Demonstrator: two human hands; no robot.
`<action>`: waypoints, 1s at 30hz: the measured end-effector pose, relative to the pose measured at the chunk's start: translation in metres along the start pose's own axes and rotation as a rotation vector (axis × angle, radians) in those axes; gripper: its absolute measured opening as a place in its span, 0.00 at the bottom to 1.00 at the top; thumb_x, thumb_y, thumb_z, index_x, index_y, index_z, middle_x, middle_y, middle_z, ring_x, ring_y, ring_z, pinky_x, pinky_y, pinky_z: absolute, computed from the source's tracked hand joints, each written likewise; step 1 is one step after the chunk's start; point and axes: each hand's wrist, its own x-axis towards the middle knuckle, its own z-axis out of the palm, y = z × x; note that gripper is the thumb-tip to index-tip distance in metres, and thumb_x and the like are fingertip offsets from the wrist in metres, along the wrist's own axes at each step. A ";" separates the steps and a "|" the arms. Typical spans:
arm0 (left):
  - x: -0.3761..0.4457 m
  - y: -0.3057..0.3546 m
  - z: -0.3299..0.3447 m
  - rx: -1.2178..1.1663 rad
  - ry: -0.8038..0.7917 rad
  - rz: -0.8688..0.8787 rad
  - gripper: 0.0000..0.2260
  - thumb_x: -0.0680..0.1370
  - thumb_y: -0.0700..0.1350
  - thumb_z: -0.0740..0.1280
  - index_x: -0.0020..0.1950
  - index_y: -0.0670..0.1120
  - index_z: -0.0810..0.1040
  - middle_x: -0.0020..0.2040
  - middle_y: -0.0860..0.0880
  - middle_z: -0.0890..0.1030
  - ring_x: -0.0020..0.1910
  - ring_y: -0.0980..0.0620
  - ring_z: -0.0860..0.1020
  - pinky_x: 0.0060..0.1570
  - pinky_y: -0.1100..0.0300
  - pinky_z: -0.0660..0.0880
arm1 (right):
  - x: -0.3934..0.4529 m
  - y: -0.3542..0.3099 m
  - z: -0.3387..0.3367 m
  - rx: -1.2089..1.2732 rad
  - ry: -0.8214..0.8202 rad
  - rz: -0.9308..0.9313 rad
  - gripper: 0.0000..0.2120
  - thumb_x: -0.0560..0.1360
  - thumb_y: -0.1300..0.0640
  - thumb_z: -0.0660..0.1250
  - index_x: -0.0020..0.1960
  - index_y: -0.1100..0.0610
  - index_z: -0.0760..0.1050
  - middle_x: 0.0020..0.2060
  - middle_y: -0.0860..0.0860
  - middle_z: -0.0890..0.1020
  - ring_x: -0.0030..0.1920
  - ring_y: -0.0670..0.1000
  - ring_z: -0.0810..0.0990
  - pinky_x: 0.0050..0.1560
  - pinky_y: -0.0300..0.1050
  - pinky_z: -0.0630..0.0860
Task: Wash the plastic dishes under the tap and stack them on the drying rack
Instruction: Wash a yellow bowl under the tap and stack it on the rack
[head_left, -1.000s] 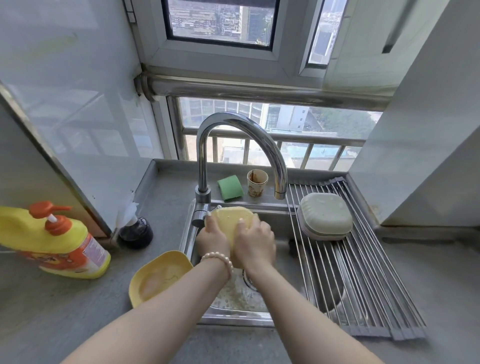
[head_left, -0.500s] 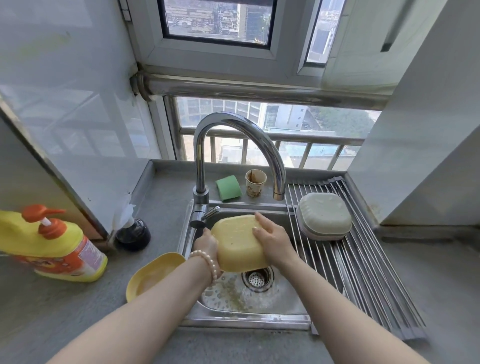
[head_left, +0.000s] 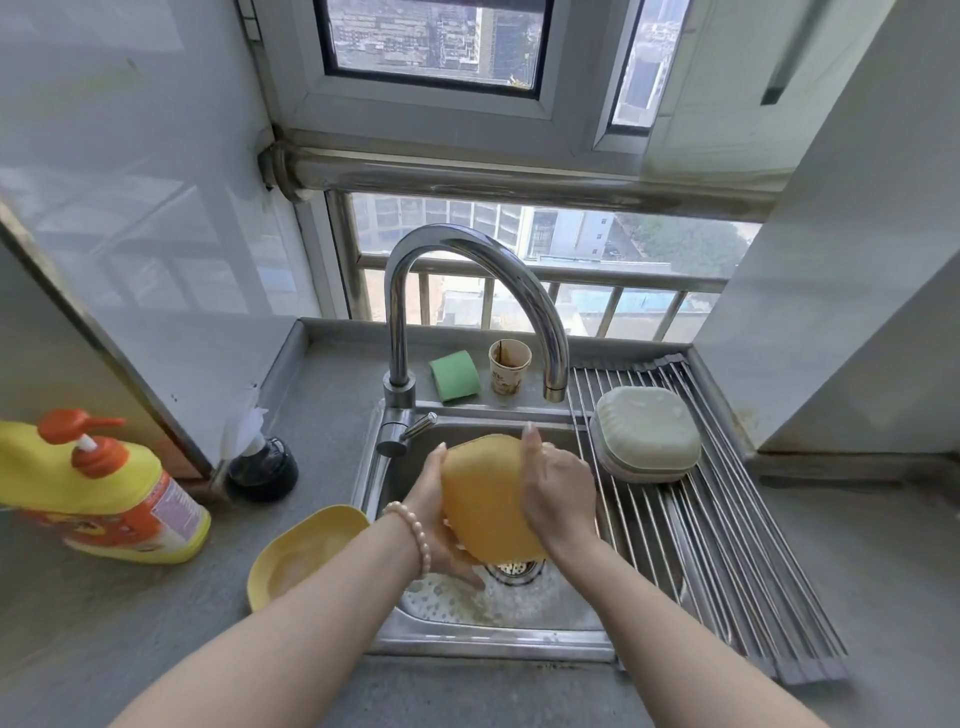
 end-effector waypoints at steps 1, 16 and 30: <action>-0.001 0.003 -0.004 -0.063 -0.079 -0.042 0.34 0.73 0.67 0.61 0.62 0.37 0.70 0.55 0.37 0.75 0.56 0.35 0.74 0.58 0.35 0.68 | -0.005 0.002 0.001 -0.078 0.035 -0.197 0.32 0.79 0.40 0.39 0.26 0.56 0.64 0.24 0.53 0.74 0.29 0.56 0.76 0.29 0.44 0.66; 0.006 0.009 -0.035 0.242 -0.291 0.328 0.14 0.81 0.53 0.56 0.65 0.52 0.70 0.62 0.39 0.76 0.58 0.35 0.77 0.52 0.32 0.73 | -0.014 0.014 -0.010 -0.558 -0.710 -0.286 0.46 0.70 0.30 0.32 0.78 0.60 0.44 0.77 0.56 0.44 0.77 0.53 0.43 0.76 0.47 0.42; 0.019 0.009 -0.056 0.227 -0.016 0.459 0.17 0.80 0.58 0.55 0.60 0.49 0.72 0.53 0.39 0.80 0.48 0.38 0.81 0.43 0.42 0.79 | -0.007 0.006 -0.013 -0.417 -1.295 -0.334 0.32 0.80 0.36 0.42 0.77 0.52 0.56 0.77 0.52 0.56 0.77 0.53 0.50 0.76 0.54 0.46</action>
